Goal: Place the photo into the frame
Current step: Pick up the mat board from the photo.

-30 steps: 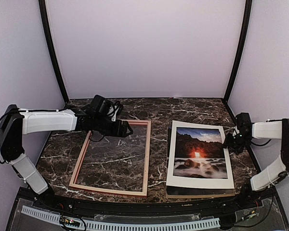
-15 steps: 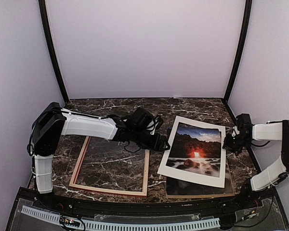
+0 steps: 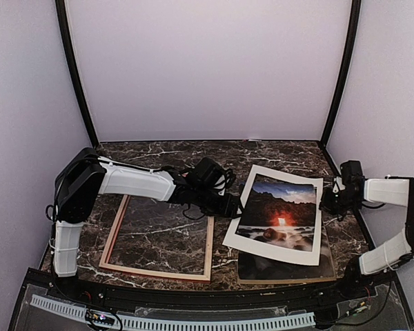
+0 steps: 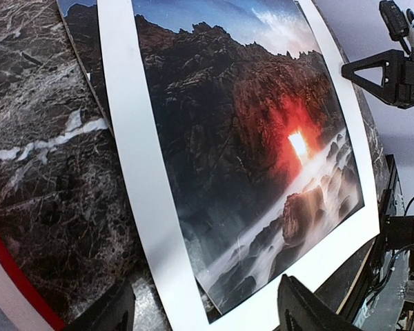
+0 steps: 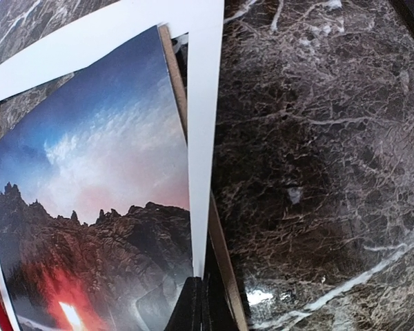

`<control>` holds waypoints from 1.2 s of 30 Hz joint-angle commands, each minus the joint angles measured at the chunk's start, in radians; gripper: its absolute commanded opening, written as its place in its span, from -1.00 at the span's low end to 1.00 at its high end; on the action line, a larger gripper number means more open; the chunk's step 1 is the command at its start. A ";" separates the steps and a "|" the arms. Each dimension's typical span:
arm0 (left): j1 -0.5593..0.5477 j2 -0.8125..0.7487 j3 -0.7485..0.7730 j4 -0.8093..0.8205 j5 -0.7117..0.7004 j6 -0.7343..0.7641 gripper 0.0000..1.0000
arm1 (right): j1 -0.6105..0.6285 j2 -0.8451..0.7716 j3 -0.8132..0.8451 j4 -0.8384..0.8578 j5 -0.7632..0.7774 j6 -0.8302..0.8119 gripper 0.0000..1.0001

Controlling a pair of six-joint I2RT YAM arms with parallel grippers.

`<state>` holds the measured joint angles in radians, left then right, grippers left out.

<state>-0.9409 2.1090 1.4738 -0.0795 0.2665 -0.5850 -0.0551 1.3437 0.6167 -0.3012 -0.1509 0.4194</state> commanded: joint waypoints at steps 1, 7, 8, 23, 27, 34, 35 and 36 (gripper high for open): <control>-0.003 -0.013 0.033 -0.032 -0.021 0.007 0.46 | -0.005 -0.048 0.035 -0.023 -0.044 -0.019 -1.00; 0.000 -0.042 0.063 -0.080 -0.065 0.082 0.50 | -0.006 -0.127 0.125 -0.089 -0.149 -0.038 -1.00; 0.001 -0.048 0.068 -0.091 -0.071 0.106 0.51 | -0.005 -0.142 0.144 -0.095 -0.174 -0.041 -1.00; 0.077 -0.105 0.102 -0.171 0.018 0.183 0.55 | -0.004 -0.192 0.353 -0.140 -0.427 -0.026 -1.00; 0.079 -0.107 0.100 -0.181 0.000 0.182 0.55 | -0.004 -0.170 0.384 -0.157 -0.416 -0.044 -1.00; 0.090 -0.115 0.084 -0.164 0.003 0.177 0.55 | 0.004 -0.161 0.398 -0.140 -0.496 -0.038 -1.00; 0.094 -0.115 0.081 -0.152 0.015 0.174 0.55 | 0.004 -0.161 0.403 -0.145 -0.506 -0.042 -1.00; 0.100 -0.114 0.075 -0.145 0.023 0.171 0.56 | 0.005 -0.166 0.407 -0.148 -0.517 -0.047 -1.00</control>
<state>-0.8585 2.0594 1.5555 -0.2348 0.2649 -0.4213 -0.0551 1.1809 0.9806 -0.4622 -0.6048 0.3931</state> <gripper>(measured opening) 0.775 0.003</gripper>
